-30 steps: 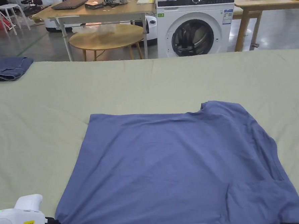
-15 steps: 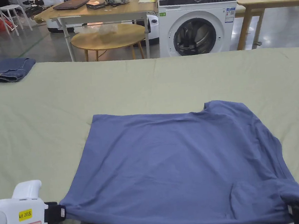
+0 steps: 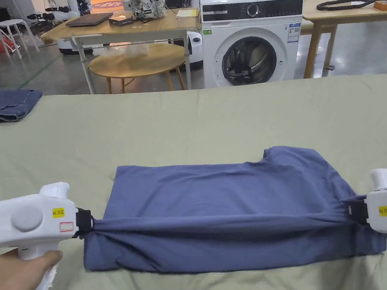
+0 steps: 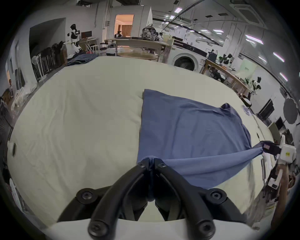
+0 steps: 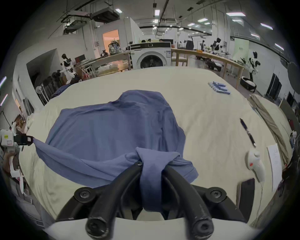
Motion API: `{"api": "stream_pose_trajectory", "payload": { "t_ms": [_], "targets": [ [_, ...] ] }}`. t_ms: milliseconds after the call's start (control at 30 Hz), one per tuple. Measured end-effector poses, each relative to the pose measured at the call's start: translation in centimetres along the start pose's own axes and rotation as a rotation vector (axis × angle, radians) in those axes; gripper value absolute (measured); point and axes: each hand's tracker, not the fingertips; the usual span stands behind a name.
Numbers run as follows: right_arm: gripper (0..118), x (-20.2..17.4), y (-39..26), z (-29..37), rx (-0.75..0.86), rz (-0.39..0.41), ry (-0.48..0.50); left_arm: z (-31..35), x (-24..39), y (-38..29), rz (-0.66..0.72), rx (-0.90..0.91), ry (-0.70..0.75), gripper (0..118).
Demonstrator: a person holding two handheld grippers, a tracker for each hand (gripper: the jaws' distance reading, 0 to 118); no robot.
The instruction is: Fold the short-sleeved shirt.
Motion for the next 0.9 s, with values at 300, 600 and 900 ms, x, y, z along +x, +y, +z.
{"api": "stream_pose_trajectory", "payload": {
  "t_ms": [300,600,900],
  "targets": [
    [7,0.1,2.8,-7.5,-0.112,-0.003,-0.022,-6.0,0.1,2.2,0.010,-0.116,0.023,0],
    [22,0.1,3.2,-7.9,-0.086,-0.007,-0.054,-6.9,0.7,2.1,0.019,-0.101,0.021,8],
    [66,-2.1,1.8,-0.7,0.267,0.033,-0.072,-0.5,2.1,1.7,0.015,0.169,-0.068,35]
  ]
}}
